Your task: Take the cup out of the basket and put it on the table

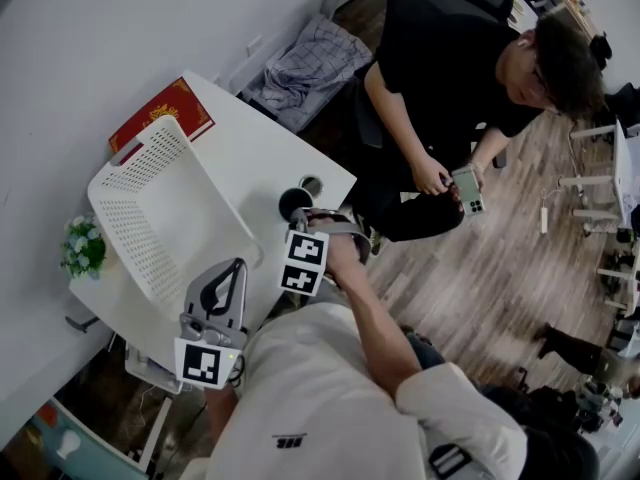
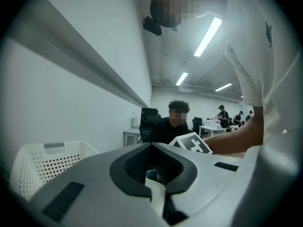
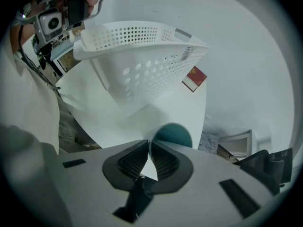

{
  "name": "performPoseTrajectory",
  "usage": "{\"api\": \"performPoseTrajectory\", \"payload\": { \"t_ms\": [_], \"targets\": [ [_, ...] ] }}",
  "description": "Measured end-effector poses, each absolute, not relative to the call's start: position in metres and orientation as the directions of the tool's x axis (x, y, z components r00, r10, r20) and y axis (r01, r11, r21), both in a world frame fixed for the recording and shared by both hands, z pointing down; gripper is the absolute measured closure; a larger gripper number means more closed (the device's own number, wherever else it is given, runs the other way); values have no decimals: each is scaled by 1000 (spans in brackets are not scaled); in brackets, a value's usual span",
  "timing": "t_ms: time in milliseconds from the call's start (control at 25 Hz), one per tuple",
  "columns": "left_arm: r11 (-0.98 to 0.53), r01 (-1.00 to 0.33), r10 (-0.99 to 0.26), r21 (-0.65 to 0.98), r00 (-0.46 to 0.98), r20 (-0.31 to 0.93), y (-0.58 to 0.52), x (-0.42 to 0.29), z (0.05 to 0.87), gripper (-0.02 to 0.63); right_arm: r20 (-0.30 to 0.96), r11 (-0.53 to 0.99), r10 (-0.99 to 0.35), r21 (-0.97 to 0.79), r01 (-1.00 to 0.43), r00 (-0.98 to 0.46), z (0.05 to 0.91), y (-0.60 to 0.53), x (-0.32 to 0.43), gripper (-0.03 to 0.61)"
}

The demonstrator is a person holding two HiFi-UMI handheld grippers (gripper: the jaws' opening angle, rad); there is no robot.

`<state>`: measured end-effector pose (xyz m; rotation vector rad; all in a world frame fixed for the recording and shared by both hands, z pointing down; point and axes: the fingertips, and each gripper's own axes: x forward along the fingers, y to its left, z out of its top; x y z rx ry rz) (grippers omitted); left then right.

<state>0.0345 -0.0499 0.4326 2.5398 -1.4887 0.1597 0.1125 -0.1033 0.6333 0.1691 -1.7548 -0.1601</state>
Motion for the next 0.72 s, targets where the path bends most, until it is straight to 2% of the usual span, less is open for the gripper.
{"api": "performPoseTrajectory", "payload": {
  "t_ms": [720],
  "targets": [
    [-484, -868, -845, 112, 497, 200, -47, 35, 438, 604, 963, 977, -207, 211, 4, -175, 645, -93, 107, 545]
  ]
}}
